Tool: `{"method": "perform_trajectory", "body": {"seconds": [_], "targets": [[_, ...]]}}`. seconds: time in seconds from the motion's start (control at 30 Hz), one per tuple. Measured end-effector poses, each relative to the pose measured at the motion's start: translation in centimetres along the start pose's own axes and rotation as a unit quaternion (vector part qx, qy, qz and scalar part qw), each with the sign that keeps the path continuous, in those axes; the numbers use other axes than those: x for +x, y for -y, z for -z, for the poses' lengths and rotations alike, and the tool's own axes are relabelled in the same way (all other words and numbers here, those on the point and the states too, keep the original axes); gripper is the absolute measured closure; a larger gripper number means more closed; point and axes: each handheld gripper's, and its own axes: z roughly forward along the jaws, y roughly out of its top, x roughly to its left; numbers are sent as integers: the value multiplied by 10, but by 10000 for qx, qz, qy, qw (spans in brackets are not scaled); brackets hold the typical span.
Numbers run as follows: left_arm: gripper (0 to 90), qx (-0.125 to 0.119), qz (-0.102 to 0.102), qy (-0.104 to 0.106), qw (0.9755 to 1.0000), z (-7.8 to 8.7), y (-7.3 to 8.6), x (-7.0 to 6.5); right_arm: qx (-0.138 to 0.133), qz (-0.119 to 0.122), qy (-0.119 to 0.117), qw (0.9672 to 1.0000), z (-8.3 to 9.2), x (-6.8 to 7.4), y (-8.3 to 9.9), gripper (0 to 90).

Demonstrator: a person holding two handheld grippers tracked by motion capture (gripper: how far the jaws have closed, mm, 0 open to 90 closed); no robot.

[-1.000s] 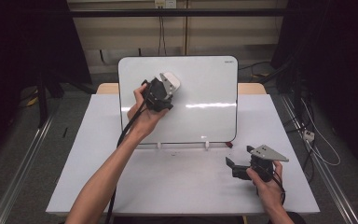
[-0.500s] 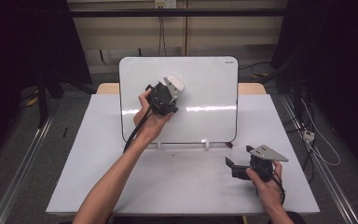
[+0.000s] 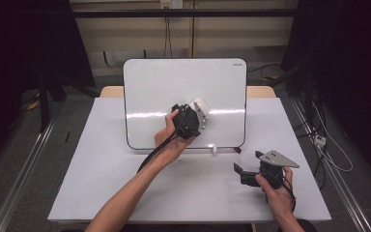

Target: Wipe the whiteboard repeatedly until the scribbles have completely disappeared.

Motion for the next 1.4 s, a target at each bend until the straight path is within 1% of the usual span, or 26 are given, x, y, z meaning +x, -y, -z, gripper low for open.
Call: {"method": "perform_trajectory", "body": {"seconds": [0.1,0.13,0.17,0.23,0.27,0.3,0.37,0.4,0.43,0.47,0.5,0.53,0.6,0.67,0.73,0.83,0.9,0.93,1.1,1.17,1.23,1.3,1.4], "targets": [[311,55,-155,85,9998,1,3,-6,-4,16,-11,10000,0,0,0,64],[310,38,-162,115,9998,1,4,-9,-5,16,-11,10000,0,0,0,64],[311,33,-216,133,9997,2,6,-12,-1,9,-10,10000,0,0,0,64],[311,78,-398,229,9989,4,10,-17,-6,2,-12,10000,0,0,0,64],[310,74,-433,288,9986,4,12,-21,-6,-7,-12,10000,0,0,0,64],[310,83,-512,354,9980,5,14,-23,-6,-14,-13,10000,0,0,0,64],[310,95,-533,500,9973,7,17,-28,-2,-10,-11,10000,0,0,0,64],[310,65,-471,684,9965,8,19,-29,-7,3,-12,10000,0,0,0,64],[311,62,-369,898,9953,10,20,-29,-7,17,-17,10000,0,0,0,64],[311,37,-304,979,9947,10,21,-30,-4,20,-11,10000,0,0,0,64],[312,18,-349,931,9950,11,21,-31,-8,15,-14,10000,0,0,0,64],[312,-12,-331,928,9951,11,21,-31,-6,15,-10,10000,0,0,0,64],[312,-52,-181,1007,9947,10,21,-28,-2,3,-3,10000,0,0,0,64],[312,-84,-112,1017,9947,12,21,-24,-4,1,-4,10000,0,0,0,64],[312,-198,-6,1078,9940,16,20,-19,-2,-8,-3,10000,0,0,0,64],[312,-317,84,1085,9936,27,18,-13,-11,-20,0,10000,-1,0,-1,64],[312,-382,142,1127,9928,31,17,-9,-24,-56,-3,10000,-1,0,-1,64],[312,-370,164,1104,9931,33,16,-8,-33,-54,-3,10000,-1,0,-2,64],[311,-411,339,1117,9923,36,20,0,-46,-59,2,10000,-3,0,-3,64],[311,-452,463,1124,9915,37,22,4,-44,-53,-4,10000,-3,0,-3,64],[311,-492,655,1171,9897,38,25,8,-39,-53,-3,10000,-3,0,-3,65],[311,-534,813,1154,9885,39,27,13,-54,-57,-6,10000,-2,-1,-2,65],[311,-569,986,1109,9873,41,30,21,-58,-50,-7,10000,-1,-1,-2,64]]}}
